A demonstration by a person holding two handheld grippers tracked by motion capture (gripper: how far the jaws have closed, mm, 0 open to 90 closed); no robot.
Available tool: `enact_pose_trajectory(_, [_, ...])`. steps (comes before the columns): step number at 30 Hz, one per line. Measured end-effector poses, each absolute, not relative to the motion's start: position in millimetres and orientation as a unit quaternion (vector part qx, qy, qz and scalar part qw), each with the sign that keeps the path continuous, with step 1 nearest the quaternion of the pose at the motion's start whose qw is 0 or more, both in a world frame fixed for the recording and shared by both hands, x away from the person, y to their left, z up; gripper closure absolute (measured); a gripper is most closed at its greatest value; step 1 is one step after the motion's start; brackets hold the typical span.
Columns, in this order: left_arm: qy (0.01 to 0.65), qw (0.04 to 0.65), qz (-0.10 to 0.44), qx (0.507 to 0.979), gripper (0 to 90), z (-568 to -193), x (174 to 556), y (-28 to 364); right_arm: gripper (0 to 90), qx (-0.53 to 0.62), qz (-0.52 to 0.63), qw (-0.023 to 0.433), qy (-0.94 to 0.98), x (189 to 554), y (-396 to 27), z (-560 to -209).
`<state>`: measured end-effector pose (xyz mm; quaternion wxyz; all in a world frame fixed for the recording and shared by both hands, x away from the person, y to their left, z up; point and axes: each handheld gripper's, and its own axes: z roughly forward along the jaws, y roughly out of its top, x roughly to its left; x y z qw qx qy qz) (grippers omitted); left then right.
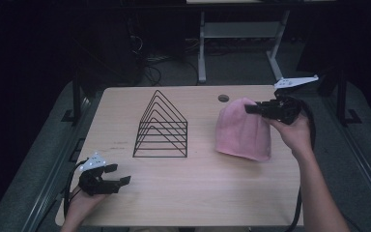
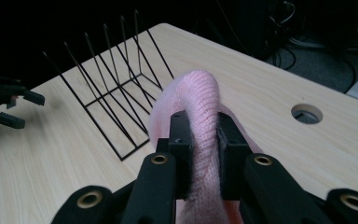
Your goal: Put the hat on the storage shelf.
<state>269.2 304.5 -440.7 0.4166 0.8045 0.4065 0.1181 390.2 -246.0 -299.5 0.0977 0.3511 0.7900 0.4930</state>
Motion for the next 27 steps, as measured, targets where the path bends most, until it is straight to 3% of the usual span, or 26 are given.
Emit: enact_pose_trajectory(27, [0.343,0.443,0.11,0.821,22.2,-383,282,294,79.1,0.261,0.514,0.11,0.81,377,-194,-228])
